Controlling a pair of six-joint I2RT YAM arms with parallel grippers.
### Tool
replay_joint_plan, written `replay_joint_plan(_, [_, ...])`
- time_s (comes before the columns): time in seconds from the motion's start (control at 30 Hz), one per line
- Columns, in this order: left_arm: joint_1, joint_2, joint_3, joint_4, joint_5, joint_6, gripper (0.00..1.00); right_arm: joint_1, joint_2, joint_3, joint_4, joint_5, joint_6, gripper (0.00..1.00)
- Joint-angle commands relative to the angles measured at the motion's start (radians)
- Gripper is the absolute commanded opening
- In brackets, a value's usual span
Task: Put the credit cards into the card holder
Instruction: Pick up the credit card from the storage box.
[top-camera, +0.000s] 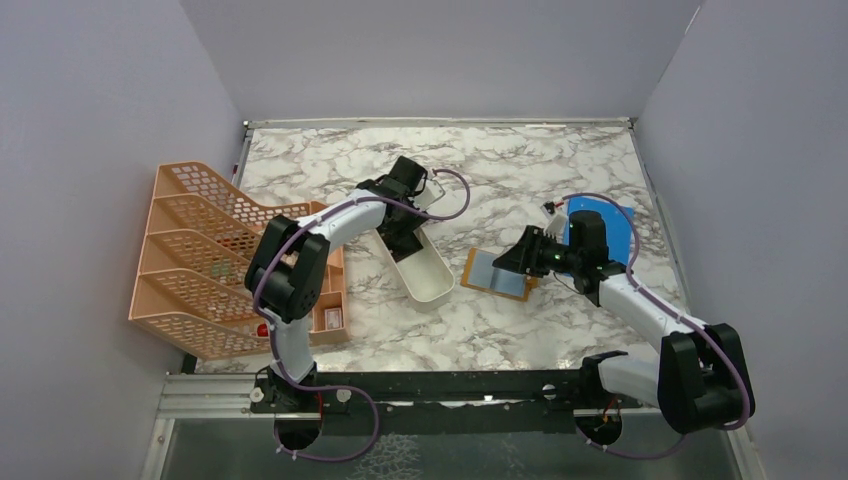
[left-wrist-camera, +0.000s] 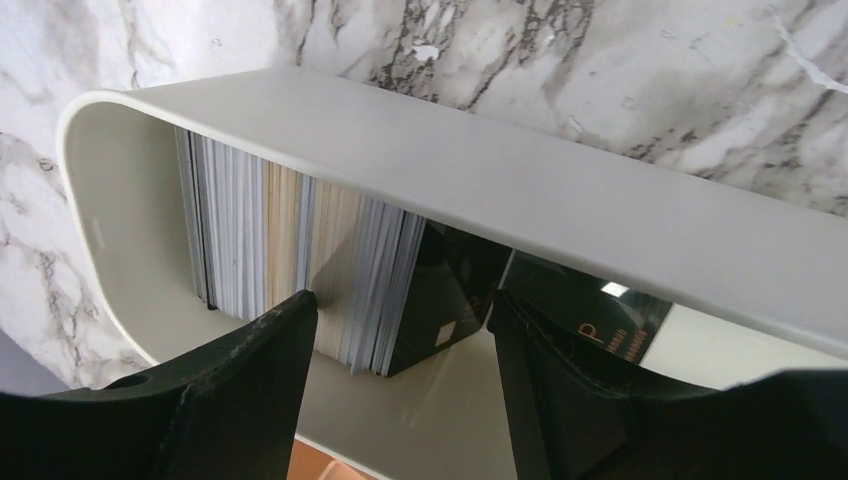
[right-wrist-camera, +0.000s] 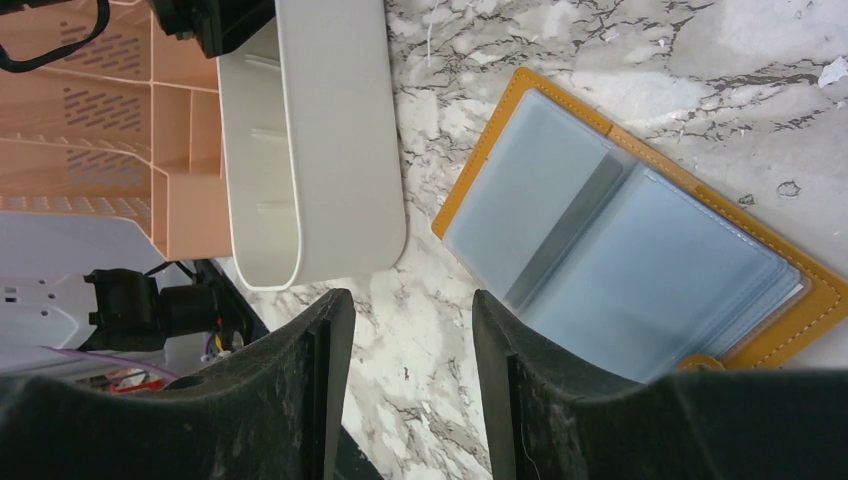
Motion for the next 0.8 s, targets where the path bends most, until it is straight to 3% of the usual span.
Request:
replay_joint_plan(0.0, [0.007, 0.029, 0.010, 0.067, -0.108, 0.039, 0.68, 0.003, -0.017, 0.005, -0.027, 0.017, -0.005, 0.52])
replay_joint_plan(0.17, [0.007, 0.037, 0.007, 0.095, -0.134, 0.050, 0.65, 0.003, -0.017, 0.019, -0.039, 0.017, -0.005, 0.53])
replay_joint_plan(0.4, [0.007, 0.019, 0.005, 0.120, -0.184, 0.060, 0.39, 0.004, -0.031, 0.028, -0.051, 0.018, -0.005, 0.53])
replay_joint_plan(0.57, [0.005, 0.000, 0.008, 0.129, -0.179, 0.067, 0.28, 0.004, -0.037, 0.026, -0.050, 0.015, -0.002, 0.53])
replay_joint_plan(0.77, [0.005, -0.012, 0.007, 0.128, -0.184, 0.072, 0.26, 0.003, -0.034, 0.028, -0.048, 0.010, -0.002, 0.53])
